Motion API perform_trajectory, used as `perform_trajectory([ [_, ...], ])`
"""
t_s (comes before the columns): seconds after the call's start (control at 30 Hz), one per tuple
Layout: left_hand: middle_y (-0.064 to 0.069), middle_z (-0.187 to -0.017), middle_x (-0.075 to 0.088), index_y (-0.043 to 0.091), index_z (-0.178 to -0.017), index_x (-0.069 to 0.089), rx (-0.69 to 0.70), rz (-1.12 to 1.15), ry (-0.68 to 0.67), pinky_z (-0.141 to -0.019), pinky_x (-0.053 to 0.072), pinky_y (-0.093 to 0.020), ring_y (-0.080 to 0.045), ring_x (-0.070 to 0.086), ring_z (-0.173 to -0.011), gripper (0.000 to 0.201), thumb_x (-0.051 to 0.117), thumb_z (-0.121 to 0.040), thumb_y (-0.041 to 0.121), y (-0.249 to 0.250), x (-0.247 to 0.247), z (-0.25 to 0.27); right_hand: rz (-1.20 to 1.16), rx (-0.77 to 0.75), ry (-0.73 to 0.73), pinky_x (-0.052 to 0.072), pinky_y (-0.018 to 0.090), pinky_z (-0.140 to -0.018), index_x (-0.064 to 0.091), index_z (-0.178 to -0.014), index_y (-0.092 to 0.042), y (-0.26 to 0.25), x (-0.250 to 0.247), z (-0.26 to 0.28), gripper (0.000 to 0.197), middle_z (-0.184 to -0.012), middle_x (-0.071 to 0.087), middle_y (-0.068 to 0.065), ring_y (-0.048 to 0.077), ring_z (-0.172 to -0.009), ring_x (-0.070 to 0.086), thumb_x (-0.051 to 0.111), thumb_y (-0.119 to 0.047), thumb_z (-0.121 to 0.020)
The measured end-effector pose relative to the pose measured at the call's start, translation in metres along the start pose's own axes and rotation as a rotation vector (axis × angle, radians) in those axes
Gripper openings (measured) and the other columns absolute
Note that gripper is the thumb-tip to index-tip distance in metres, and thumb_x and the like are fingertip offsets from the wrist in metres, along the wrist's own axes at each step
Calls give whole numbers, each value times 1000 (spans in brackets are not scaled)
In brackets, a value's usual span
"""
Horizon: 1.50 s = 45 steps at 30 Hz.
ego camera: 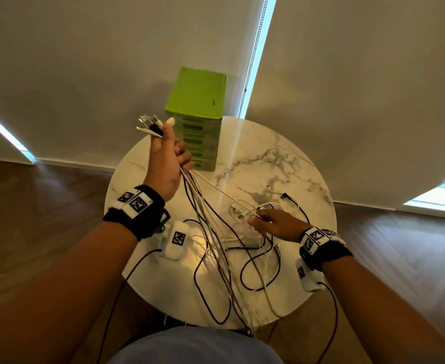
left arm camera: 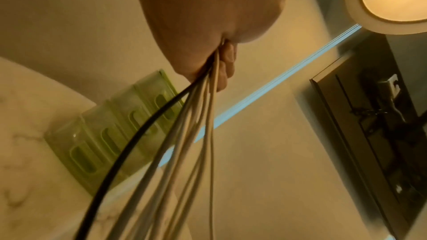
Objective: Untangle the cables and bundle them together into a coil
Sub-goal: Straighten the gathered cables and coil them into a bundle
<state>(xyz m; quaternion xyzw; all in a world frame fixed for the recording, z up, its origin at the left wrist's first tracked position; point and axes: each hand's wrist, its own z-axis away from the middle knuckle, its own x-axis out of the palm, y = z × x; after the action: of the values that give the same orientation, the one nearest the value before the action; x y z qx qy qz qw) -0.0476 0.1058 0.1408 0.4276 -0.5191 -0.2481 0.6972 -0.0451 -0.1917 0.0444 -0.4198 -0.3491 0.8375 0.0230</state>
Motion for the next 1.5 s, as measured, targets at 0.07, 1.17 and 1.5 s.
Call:
perform_trajectory([
  [0.07, 7, -59, 34, 17, -90, 46, 9, -18, 22, -44, 26, -23, -8, 27, -48, 37, 34, -108, 48, 10, -5, -6, 12, 41, 58, 49, 36, -87, 64, -77, -25, 8, 1, -2, 58, -75, 70, -3, 12, -76, 65, 33, -69, -97],
  [1.17, 6, -59, 31, 20, -77, 42, 49, -215, 17, -51, 28, -26, -10, 30, -51, 37, 40, -108, 39, 0, 5, 6, 189, 79, 193, 48, 39, -79, 60, -80, -24, 0, -15, -25, 59, -80, 67, 1, 25, -80, 63, 25, -65, -101],
  [1.5, 15, -56, 44, 26, -78, 57, -158, -613, -192, -57, 33, -27, -6, 40, -53, 41, 39, -106, 50, -41, 18, 26, -305, -298, 412, 41, 18, -72, 55, -87, -22, -127, -24, -31, 37, -81, 61, -9, -3, -74, 55, 31, -36, -111],
])
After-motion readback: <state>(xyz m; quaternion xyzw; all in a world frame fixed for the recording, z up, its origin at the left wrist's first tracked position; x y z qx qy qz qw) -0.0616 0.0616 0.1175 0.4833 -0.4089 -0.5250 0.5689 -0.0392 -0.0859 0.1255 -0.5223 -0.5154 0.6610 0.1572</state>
